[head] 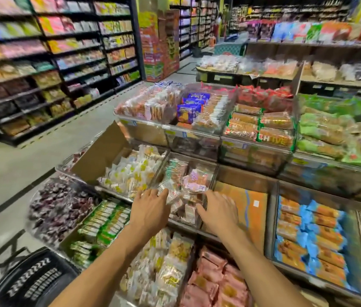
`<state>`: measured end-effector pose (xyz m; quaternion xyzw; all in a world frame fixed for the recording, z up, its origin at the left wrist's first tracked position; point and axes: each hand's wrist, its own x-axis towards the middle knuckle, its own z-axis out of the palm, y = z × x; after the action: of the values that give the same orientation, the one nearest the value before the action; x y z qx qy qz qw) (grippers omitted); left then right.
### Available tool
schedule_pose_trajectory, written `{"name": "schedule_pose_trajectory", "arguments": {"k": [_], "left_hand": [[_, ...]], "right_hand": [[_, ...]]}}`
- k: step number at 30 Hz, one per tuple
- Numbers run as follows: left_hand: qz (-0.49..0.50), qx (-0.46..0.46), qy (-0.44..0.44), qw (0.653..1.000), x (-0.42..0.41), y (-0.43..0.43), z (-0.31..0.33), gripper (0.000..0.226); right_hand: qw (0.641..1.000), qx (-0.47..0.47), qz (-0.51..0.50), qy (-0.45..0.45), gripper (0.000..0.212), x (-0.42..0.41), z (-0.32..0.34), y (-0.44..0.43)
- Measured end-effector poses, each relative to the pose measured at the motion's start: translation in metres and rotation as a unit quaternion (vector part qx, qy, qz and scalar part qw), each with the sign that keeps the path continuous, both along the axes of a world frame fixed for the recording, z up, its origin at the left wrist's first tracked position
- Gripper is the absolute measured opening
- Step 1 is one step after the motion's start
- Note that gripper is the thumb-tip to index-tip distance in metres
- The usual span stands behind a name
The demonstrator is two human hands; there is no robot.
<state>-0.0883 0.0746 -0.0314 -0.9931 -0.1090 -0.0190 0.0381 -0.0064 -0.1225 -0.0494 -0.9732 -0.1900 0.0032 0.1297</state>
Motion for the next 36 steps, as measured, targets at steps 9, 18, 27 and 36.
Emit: {"name": "schedule_pose_trajectory", "arguments": {"k": [9,18,27,36], "left_hand": [[-0.029,-0.062,0.058,0.996,0.056,0.052,-0.044,0.039],[-0.157,-0.099,0.088,0.979,0.11,0.087,-0.089,0.047],[-0.193,-0.181,0.087,0.96,0.144,0.116,-0.095,0.045],[0.023,-0.649,-0.021,0.76,0.136,0.133,-0.063,0.015]], "right_hand": [[0.999,0.047,0.024,0.003,0.039,0.04,-0.037,0.044],[0.996,0.031,-0.08,0.035,0.051,0.036,-0.077,0.073],[0.989,0.057,-0.132,0.03,0.047,0.024,-0.085,0.08],[0.937,0.155,-0.313,-0.002,0.031,0.024,-0.07,0.1]]}}
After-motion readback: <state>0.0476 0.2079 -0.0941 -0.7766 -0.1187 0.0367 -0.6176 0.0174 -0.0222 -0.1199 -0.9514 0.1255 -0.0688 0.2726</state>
